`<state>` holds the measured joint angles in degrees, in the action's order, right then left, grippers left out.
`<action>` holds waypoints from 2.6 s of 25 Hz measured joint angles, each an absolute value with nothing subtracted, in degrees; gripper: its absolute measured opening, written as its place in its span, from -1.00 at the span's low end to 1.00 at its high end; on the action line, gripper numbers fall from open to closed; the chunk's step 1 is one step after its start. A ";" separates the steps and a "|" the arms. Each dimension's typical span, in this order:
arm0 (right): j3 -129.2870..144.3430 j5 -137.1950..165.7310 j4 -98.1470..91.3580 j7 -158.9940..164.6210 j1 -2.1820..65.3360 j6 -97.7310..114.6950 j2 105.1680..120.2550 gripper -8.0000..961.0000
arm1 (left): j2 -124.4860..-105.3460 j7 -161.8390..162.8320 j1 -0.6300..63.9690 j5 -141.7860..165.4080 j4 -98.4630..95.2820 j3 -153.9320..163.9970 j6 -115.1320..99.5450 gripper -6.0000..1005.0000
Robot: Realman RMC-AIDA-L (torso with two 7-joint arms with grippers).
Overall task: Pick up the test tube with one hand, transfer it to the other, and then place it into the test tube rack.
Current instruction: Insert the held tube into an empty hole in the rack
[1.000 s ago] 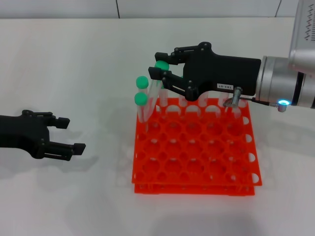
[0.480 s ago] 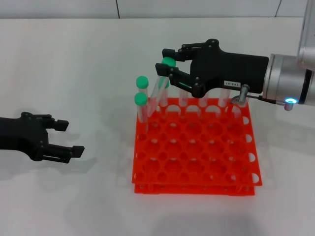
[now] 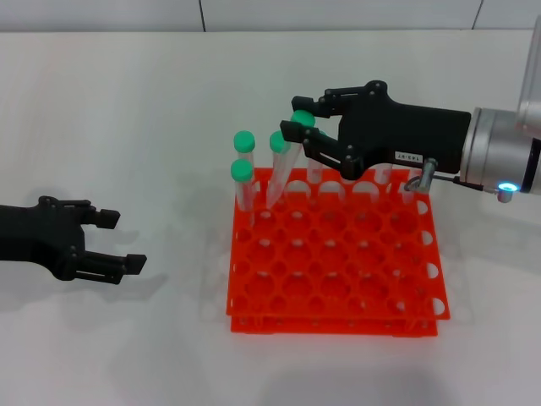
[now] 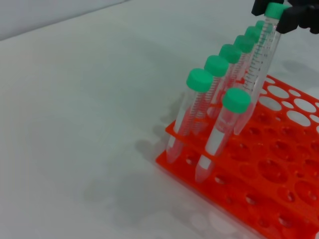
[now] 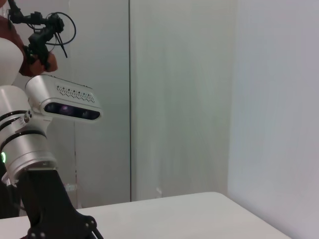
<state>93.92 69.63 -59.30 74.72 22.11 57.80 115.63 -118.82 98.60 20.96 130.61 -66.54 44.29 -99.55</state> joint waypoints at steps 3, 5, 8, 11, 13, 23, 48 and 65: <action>93.93 69.59 -58.79 74.27 22.02 57.64 115.65 -0.42 | -118.82 98.39 21.01 130.65 -66.53 44.29 -99.45 0.76; 93.90 69.57 -58.43 73.91 22.01 57.44 115.69 -0.42 | -118.82 98.20 21.05 130.66 -66.51 44.29 -99.43 0.76; 93.88 69.55 -58.00 73.80 22.04 57.23 115.73 -0.42 | -118.82 98.08 21.09 130.68 -66.49 44.29 -99.44 0.76; 93.86 69.53 -57.86 73.68 22.20 56.99 115.77 -0.42 | -118.82 98.08 21.10 130.68 -66.47 44.29 -99.42 0.76; 93.86 69.52 -57.74 73.38 22.34 56.95 115.84 -0.42 | -118.82 98.08 21.09 130.68 -66.45 44.29 -99.41 0.76; 94.08 69.61 -57.49 72.50 22.43 56.95 115.83 -0.42 | -118.82 97.97 21.19 130.69 -66.34 44.38 -99.31 0.76; 96.03 69.65 -57.12 71.28 24.50 57.09 115.93 -0.42 | -118.91 96.99 21.28 130.69 -65.49 44.38 -99.26 0.76; 97.49 69.52 -56.86 71.41 25.63 56.62 116.01 -0.43 | -118.94 94.97 21.66 133.10 -63.46 44.38 -98.80 0.76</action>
